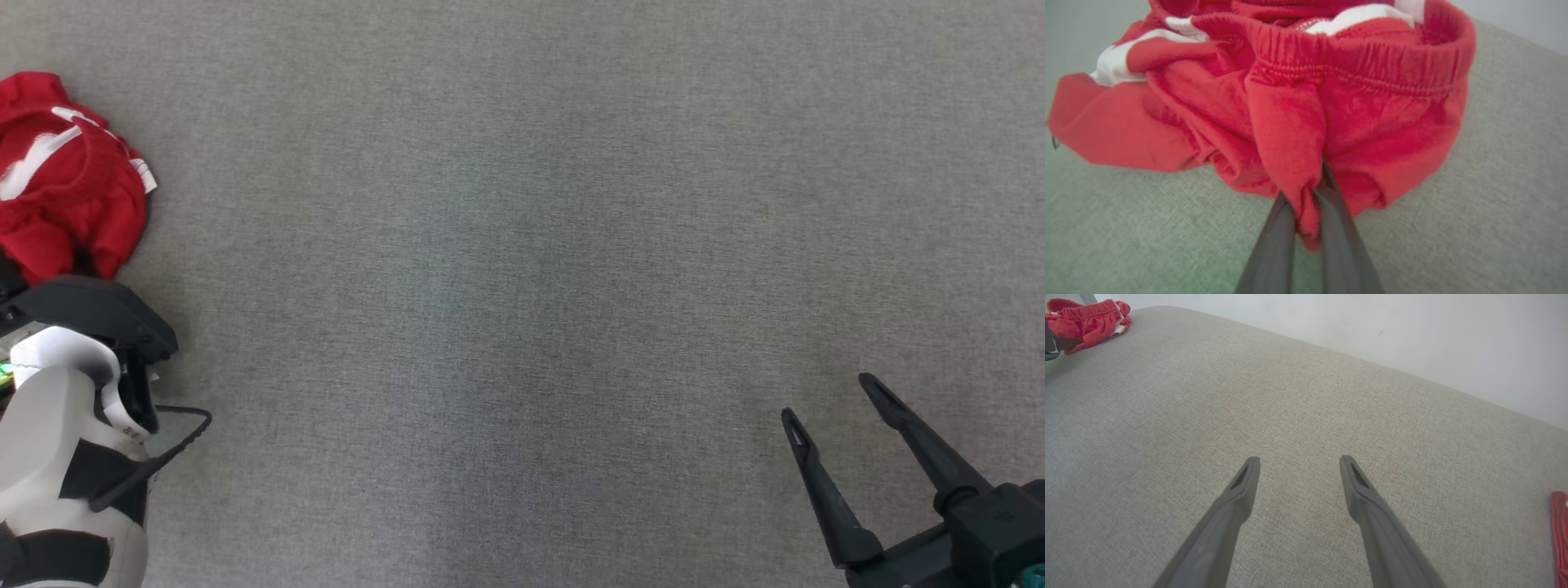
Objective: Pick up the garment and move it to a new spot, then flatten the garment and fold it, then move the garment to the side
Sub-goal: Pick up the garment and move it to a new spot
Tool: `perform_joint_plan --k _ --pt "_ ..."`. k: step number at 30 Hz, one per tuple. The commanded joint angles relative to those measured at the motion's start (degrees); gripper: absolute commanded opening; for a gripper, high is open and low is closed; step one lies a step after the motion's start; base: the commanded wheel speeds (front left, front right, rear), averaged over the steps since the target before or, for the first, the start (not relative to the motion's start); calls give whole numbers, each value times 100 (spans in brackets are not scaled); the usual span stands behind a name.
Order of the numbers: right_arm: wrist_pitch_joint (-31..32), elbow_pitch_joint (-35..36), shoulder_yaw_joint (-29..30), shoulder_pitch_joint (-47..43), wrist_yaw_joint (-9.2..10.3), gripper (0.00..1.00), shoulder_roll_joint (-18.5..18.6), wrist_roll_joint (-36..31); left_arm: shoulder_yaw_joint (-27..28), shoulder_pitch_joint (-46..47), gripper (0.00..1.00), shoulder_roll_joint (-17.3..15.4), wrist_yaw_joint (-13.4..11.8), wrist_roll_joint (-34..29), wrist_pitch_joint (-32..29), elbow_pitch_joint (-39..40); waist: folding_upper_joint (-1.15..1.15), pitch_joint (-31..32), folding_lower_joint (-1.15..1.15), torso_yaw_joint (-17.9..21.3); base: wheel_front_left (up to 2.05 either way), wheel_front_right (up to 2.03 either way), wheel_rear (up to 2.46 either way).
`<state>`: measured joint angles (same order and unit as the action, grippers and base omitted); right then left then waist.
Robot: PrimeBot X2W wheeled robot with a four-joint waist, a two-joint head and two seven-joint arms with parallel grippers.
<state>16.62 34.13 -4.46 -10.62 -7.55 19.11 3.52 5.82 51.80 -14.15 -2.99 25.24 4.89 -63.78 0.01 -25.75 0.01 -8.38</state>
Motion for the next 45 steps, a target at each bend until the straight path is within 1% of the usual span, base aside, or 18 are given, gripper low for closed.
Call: perform_joint_plan --k 1,3,6,9,13,16,17,19,22,25,28,32,35,36,37,41,45 --pt "-34 -36 -33 48 13 100 -19 33 -30 -2 0 -6 45 -12 24 -57 -1 36 -1 21 0 0 0" --pt "-96 -140 -109 125 13 100 -57 61 -106 -5 0 -4 168 -50 96 -116 -1 148 -1 14 0 0 0" --pt "-224 -351 -219 246 13 100 -126 135 -222 -23 0 -133 380 -140 258 -96 -1 375 -1 12 0 0 0" --pt "-408 -646 -313 388 13 100 -266 206 -377 -138 0 -335 598 -269 375 -35 -1 728 -1 7 0 0 0" --pt "-722 -1135 -406 522 13 100 -520 283 -471 -252 0 -681 794 -342 524 202 -1 1364 -1 68 0 0 0" --pt "-980 -1499 -357 581 13 100 -748 342 -564 -262 0 -888 916 -338 491 564 -1 1818 -1 136 0 0 0" --pt "-1066 -1641 -343 576 13 100 -829 354 -525 -271 0 -906 938 -248 519 720 -1 2007 -1 165 0 0 0" --pt "-1215 -1918 -334 499 13 100 -975 380 -590 -393 0 -942 965 -275 492 1073 -1 2408 -1 249 0 0 0" --pt "-1407 -2236 -366 388 13 100 -1166 404 -685 -642 0 -1034 996 -203 402 1770 -1 2895 -1 460 0 0 0" --pt "-1562 -2388 -282 379 13 100 -1280 395 -813 -854 0 -879 1033 -27 183 2733 -1 3131 -1 670 0 0 0" --pt "-1623 -2476 -216 380 13 100 -1341 384 -828 -1155 0 -597 1039 327 -159 3755 -1 3241 -1 887 0 0 0" --pt "-1584 -2481 -183 382 13 100 -1302 341 -948 -1614 0 -208 908 628 -596 5093 -1 3266 -1 1264 0 0 0" --pt "-1578 -2430 -93 395 13 100 -1287 302 -1071 -1957 0 77 771 797 -782 5918 -1 3192 -1 1557 0 0 0" --pt "-1564 -2422 -102 406 13 100 -1277 293 -1118 -2086 0 165 725 827 -811 6130 -1 3162 -1 1664 0 0 0" --pt "-1564 -2422 -102 406 13 100 -1277 293 -1118 -2086 0 165 725 827 -811 6130 -1 3162 -1 1664 0 0 0" --pt "-1531 -2329 -99 479 13 100 -1230 301 -1348 -2478 0 499 601 852 -783 6725 -1 2998 -1 2088 0 0 0" --pt "-1526 -2324 -160 585 12 100 -1206 341 -1515 -2811 0 682 500 795 -681 6790 -1 2799 -1 2537 0 0 0"
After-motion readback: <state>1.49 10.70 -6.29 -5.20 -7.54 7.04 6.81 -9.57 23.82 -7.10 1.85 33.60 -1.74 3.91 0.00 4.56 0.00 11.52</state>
